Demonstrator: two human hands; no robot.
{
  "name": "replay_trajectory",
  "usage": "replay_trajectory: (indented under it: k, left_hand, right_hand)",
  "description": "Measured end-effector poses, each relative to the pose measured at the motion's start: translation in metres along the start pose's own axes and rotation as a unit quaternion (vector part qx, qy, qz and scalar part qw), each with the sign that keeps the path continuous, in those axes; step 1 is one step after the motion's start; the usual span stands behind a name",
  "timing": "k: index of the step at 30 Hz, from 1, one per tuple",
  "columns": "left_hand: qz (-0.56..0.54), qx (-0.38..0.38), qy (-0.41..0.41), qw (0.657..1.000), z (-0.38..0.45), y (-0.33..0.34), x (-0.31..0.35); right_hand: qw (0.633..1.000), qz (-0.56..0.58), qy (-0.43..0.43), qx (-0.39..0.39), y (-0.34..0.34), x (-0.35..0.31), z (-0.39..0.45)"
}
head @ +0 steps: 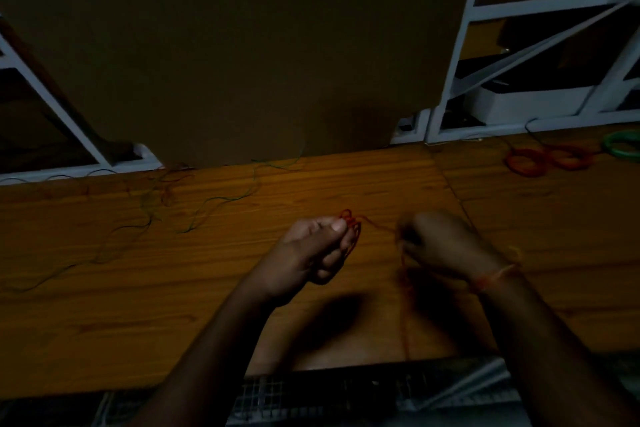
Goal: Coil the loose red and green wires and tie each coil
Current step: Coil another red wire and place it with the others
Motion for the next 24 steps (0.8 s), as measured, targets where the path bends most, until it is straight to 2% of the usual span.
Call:
replay_trajectory:
  k: [1,2,4,7,9,12,15,17,19,21,24]
  left_hand:
    - [-0.005,0.001,0.003,1.000,0.004,0.009,-0.002]
    - [-0.018,0.004,0.008,1.000,0.009,0.018,-0.004]
    - [-0.027,0.019,0.019,0.999,0.018,0.032,-0.007]
    - [-0.019,0.034,0.045,0.998,0.025,0.049,-0.011]
    - [-0.037,0.047,0.064,0.996,0.029,0.057,-0.011]
    - [-0.065,0.048,0.085,0.993,0.035,0.059,-0.011]
    - [-0.071,0.030,0.071,0.995,0.043,0.060,-0.016]
    - [-0.083,0.019,0.061,0.995,0.048,0.064,-0.022]
    - [-0.090,0.013,0.058,0.994,0.055,0.063,-0.025]
    - [-0.085,0.009,0.067,0.994,0.066,0.064,-0.029]
    - [-0.083,0.024,0.059,0.995,0.070,0.075,-0.034]
  right_hand:
    - [0.999,0.014,0.003,0.047,0.001,0.000,0.000]
    - [0.997,0.051,-0.008,0.054,0.003,0.004,-0.001]
    - [0.997,0.070,-0.004,0.023,0.008,0.017,-0.004]
    - [0.997,0.038,0.044,0.055,0.012,0.052,-0.001]
    - [0.998,0.040,0.024,0.053,0.019,0.066,-0.001]
    - [0.996,0.072,0.027,0.053,0.030,0.078,-0.004]
    - [0.990,0.118,0.048,0.054,0.028,0.090,-0.011]
    - [0.956,0.288,0.058,0.007,0.032,0.094,-0.019]
    - [0.891,0.450,0.053,-0.008,0.039,0.100,-0.025]
    - [0.849,0.528,0.037,-0.003,0.045,0.109,-0.026]
    - [0.812,0.576,-0.004,-0.092,0.050,0.126,-0.034]
Point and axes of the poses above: each hand's wrist, its own z-axis towards the middle knuckle, its own y-axis out of the palm, x = y × z, the point moved 1 cm from there along z, towards the middle knuckle, and after that the axes turned 10 degrees about y, right-handed, at the moved point
